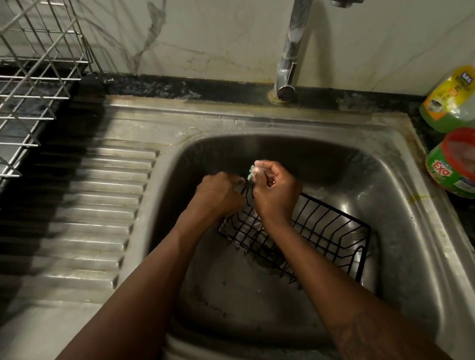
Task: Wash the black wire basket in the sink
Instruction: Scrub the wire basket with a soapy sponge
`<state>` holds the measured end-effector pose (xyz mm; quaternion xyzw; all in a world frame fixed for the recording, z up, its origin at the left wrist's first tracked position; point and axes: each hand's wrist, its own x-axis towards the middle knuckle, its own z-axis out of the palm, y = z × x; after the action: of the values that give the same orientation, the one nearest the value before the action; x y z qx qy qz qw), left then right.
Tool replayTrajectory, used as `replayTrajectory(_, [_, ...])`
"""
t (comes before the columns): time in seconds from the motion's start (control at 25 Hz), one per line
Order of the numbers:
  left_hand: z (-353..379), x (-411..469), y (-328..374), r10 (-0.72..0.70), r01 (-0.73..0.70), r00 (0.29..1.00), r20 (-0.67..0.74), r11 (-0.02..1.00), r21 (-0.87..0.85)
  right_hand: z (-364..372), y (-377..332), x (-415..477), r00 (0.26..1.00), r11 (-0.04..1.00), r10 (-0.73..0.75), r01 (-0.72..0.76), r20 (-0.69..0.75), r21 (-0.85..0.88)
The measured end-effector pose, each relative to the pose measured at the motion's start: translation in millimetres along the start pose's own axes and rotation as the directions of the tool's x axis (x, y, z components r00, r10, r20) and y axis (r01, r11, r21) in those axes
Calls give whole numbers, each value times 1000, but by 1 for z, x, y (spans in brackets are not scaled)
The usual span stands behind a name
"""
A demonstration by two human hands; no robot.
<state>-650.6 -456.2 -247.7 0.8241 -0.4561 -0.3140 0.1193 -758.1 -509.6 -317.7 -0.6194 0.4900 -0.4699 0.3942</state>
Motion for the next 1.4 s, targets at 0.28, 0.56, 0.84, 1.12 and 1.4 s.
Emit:
replayTrajectory(0.28, [4, 10, 1, -86, 88, 995, 45, 996, -34, -6, -9, 1, 965, 944, -62, 140, 256, -300])
replayTrajectory(0.56, [5, 13, -3, -215, 222, 973, 87, 973, -72, -12, -19, 2, 895, 886, -121, 292, 429, -360])
replayTrajectory(0.84, [0, -1, 2, -167, 234, 935, 313, 953, -192, -32, -15, 21, 958, 808, -65, 216, 281, -548])
replayTrajectory(1.12, [7, 0, 1, -123, 213, 946, 299, 933, -290, -9, -19, 3, 732, 658, -151, 576, 664, -485])
replayTrajectory(1.4, [7, -7, 4, -122, 273, 913, 390, 893, -358, -28, -39, 12, 895, 568, -52, 391, 443, -724])
